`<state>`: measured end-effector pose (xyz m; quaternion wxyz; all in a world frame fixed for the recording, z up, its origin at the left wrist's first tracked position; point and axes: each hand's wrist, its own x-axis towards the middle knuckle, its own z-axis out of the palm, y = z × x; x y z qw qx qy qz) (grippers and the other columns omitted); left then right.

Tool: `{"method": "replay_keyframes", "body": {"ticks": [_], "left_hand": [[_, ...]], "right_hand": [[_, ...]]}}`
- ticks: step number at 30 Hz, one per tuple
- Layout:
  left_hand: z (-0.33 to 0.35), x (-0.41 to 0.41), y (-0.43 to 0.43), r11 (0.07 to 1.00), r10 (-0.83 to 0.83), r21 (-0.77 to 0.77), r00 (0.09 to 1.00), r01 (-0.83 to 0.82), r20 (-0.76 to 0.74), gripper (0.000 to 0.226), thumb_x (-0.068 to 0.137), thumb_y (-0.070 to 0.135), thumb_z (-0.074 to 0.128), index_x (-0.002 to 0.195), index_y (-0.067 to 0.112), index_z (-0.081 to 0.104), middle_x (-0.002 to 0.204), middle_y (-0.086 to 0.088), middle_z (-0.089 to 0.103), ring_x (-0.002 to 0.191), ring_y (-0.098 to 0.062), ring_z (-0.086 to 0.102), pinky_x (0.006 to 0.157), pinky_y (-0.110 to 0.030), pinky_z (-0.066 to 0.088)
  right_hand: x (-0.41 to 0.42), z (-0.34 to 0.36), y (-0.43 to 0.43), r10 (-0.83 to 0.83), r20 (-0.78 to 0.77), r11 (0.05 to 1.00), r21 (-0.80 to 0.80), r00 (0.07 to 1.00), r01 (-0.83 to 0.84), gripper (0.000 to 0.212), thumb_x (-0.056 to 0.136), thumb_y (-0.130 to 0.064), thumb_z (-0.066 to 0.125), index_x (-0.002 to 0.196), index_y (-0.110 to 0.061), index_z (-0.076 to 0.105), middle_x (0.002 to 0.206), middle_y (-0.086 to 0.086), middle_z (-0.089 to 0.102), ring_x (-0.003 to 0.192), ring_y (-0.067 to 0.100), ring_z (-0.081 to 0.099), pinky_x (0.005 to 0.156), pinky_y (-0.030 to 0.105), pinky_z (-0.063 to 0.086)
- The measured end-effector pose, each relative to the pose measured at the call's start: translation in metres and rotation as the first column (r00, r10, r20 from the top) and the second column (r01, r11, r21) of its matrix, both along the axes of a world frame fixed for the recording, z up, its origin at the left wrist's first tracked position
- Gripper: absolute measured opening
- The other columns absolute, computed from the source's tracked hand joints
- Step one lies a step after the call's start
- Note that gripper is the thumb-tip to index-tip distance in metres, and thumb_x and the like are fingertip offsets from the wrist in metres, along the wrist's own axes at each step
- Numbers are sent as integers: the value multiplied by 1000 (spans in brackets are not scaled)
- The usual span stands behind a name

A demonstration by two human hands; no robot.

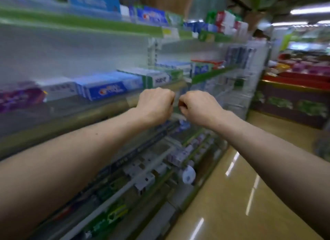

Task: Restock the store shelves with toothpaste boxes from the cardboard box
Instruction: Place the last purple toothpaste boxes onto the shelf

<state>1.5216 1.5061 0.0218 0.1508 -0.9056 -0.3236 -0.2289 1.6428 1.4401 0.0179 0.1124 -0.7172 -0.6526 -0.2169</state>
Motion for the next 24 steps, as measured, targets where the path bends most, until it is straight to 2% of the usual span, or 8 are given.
{"method": "replay_keyframes", "body": {"ticks": [2, 5, 10, 13, 15, 17, 19, 24], "left_hand": [[-19, 11, -22, 994, -91, -65, 996, 90, -14, 12, 89, 19, 50, 91, 19, 62, 99, -10, 67, 92, -34, 61, 63, -33, 37], [-48, 28, -57, 962, -226, -167, 973, 215, -48, 8, 90, 19, 50, 84, 20, 55, 95, -9, 65, 89, -34, 60, 64, -34, 38], [-69, 61, -126, 896, -413, -209, 908, 392, -67, 7, 90, 22, 49, 85, 24, 52, 101, -10, 65, 96, -35, 59, 65, -34, 34], [-77, 85, -169, 867, -478, -204, 875, 455, -81, 9, 92, 20, 49, 89, 21, 57, 100, -8, 65, 95, -32, 60, 64, -34, 34], [-83, 105, -201, 842, -525, -201, 846, 500, -95, 12, 92, 20, 49, 94, 19, 61, 97, -8, 66, 91, -31, 61, 64, -33, 38], [-89, 123, -232, 813, -573, -209, 812, 544, -111, 13, 92, 19, 48, 92, 19, 61, 92, -6, 65, 85, -29, 61, 63, -34, 42], [-96, 140, -266, 783, -616, -216, 775, 583, -140, 13, 93, 18, 47, 88, 19, 59, 85, -4, 62, 78, -27, 58, 61, -34, 42], [-123, 185, -349, 718, -694, -256, 693, 648, -195, 11, 93, 18, 47, 86, 21, 55, 78, -2, 58, 70, -23, 53, 59, -32, 39]], "right_hand": [[5, -18, -31, -80, -24, 996, -45, 997, 79, 20, 91, -18, 48, 96, -11, 66, 102, 14, 66, 98, 35, 60, 72, 37, 44], [11, -45, -79, -184, -24, 977, -115, 983, 180, 18, 92, -20, 48, 92, -12, 65, 100, 12, 66, 96, 35, 60, 65, 33, 36], [23, -64, -163, -355, -54, 924, -172, 933, 341, 19, 92, -20, 47, 91, -12, 63, 97, 13, 65, 93, 34, 60, 64, 33, 34], [29, -68, -215, -450, -59, 880, -200, 891, 431, 17, 95, -20, 44, 82, -15, 53, 79, 6, 52, 77, 27, 50, 62, 33, 31], [36, -72, -253, -527, -63, 840, -193, 847, 508, 20, 96, -22, 43, 78, -15, 47, 69, 0, 42, 70, 24, 45, 60, 35, 34], [47, -79, -286, -591, -91, 800, -189, 802, 569, 23, 96, -23, 44, 79, -12, 54, 68, 1, 47, 69, 25, 54, 60, 38, 45], [59, -90, -320, -643, -109, 761, -202, 758, 616, 23, 96, -22, 45, 76, -16, 54, 69, 2, 52, 71, 26, 58, 61, 38, 49], [91, -118, -407, -729, -117, 676, -275, 674, 684, 20, 95, -20, 45, 76, -16, 52, 73, 5, 53, 74, 29, 58, 58, 33, 37]]}}
